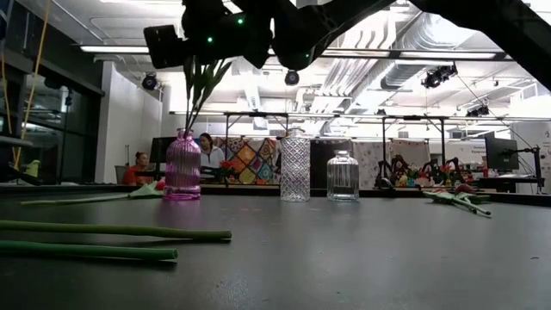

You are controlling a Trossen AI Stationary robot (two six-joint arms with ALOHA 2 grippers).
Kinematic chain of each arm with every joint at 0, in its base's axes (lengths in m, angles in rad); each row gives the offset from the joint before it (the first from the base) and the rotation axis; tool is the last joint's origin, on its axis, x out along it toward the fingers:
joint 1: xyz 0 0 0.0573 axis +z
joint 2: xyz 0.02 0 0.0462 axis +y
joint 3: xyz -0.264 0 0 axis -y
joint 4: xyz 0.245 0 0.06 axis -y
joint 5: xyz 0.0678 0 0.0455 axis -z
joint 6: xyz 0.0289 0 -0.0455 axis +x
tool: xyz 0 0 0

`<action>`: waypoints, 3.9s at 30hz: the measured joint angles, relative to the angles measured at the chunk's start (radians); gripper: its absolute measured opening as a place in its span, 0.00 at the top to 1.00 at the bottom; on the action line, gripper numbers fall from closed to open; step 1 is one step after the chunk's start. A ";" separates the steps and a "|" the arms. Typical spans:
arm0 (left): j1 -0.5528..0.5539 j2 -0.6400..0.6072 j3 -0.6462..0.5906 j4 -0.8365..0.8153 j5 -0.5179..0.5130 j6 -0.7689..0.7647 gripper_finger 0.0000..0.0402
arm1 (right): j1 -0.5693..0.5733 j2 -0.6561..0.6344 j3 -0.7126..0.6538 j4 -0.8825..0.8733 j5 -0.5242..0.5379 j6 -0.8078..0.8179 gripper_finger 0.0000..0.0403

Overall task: Sort flowers into vase by color
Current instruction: Put the black flower into the transparent purple vase, then put the top right pink flower into the left transparent vase

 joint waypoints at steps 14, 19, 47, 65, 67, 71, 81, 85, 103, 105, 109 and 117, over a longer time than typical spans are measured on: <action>-0.001 0.000 0.000 -0.001 -0.010 -0.008 0.44 | 0.028 -0.095 -0.002 -0.395 0.076 0.012 0.38; -0.001 0.000 0.000 -0.001 -0.017 -0.009 0.44 | 0.012 -0.154 -0.001 -0.573 0.069 0.084 0.38; -0.001 0.000 0.000 -0.004 -0.030 -0.010 0.44 | 0.213 -0.444 -0.272 -1.883 0.267 0.946 0.38; 0.046 0.000 0.000 0.029 -0.019 -0.001 0.44 | -0.016 -1.135 -1.125 -1.680 0.115 1.997 0.38; 0.054 0.000 0.000 0.023 -0.019 -0.001 0.44 | -0.085 -1.132 -1.156 -1.571 0.053 1.916 0.38; 0.055 0.000 0.000 0.013 -0.020 -0.001 0.44 | -0.191 -1.093 -1.179 -1.457 -0.107 1.780 0.38; 0.053 0.000 0.000 -0.002 -0.020 -0.011 0.44 | -0.227 -1.014 -1.180 -1.497 -0.145 1.827 0.38; 0.053 0.000 0.000 -0.002 -0.020 -0.029 0.44 | -0.224 -0.971 -1.180 -1.512 -0.148 1.870 0.38; 0.053 0.000 0.000 -0.005 -0.021 -0.028 0.44 | -0.199 -0.915 -1.180 -1.457 -0.117 1.884 0.38; 0.053 0.000 0.000 -0.005 -0.021 -0.028 0.44 | -0.190 -0.917 -1.180 -1.451 -0.115 1.884 0.38; 0.053 0.000 0.000 -0.005 -0.021 -0.028 0.44 | -0.189 -0.916 -1.180 -1.453 -0.121 1.889 0.38; 0.053 0.000 0.000 -0.004 -0.021 -0.034 0.44 | -0.205 -0.916 -1.180 -1.448 -0.097 1.895 0.38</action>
